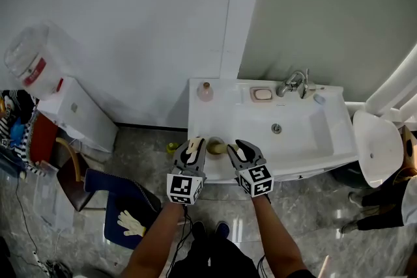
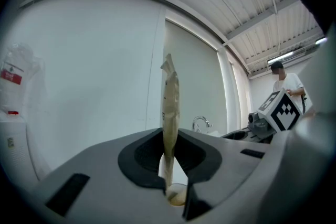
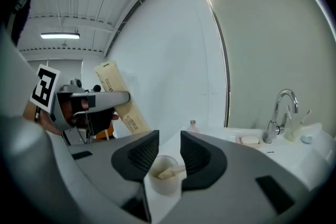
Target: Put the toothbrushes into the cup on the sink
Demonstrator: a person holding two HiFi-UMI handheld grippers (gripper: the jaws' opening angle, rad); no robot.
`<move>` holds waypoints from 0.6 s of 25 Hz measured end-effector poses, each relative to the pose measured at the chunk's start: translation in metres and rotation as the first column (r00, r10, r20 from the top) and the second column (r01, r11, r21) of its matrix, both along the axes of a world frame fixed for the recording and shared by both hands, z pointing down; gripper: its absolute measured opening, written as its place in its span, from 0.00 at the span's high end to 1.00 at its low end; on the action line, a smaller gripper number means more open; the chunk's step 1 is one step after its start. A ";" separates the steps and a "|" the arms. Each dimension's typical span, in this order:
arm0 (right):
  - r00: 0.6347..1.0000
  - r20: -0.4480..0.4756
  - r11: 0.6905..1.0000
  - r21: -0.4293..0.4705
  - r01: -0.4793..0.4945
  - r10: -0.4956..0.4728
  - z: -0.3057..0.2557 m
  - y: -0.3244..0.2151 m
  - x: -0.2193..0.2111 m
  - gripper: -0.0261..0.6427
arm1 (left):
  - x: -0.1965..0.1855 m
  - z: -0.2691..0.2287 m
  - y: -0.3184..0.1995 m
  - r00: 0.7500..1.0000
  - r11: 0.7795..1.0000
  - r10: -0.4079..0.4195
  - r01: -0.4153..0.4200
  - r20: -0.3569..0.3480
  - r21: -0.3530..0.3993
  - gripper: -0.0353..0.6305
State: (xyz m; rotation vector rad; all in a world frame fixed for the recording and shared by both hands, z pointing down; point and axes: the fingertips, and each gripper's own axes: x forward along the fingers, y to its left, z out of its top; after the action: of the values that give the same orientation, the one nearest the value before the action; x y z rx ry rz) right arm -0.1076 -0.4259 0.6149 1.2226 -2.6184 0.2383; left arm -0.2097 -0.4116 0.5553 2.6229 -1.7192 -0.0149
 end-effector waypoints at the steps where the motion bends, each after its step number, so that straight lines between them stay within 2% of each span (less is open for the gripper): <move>1: 1.000 0.009 1.000 0.013 -0.012 0.011 -0.005 -0.001 0.002 0.76 | 0.002 0.001 -0.001 1.000 1.000 0.003 -0.003 0.001 -0.003 0.86; 6: 0.999 0.030 0.998 0.047 -0.038 0.036 -0.019 -0.001 0.011 0.76 | 0.011 0.021 -0.009 1.000 0.999 0.017 -0.016 0.016 -0.048 0.86; 15: 0.998 0.041 0.998 0.046 -0.052 0.050 -0.018 0.003 0.021 0.76 | 0.035 0.056 -0.021 0.998 0.991 0.063 -0.060 0.027 -0.117 0.86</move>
State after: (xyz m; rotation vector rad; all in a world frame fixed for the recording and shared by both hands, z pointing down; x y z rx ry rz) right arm -0.0866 -0.4234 0.5968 1.3143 -2.6432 0.2137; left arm -0.1750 -0.4323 0.6113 2.6032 -1.5947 0.1229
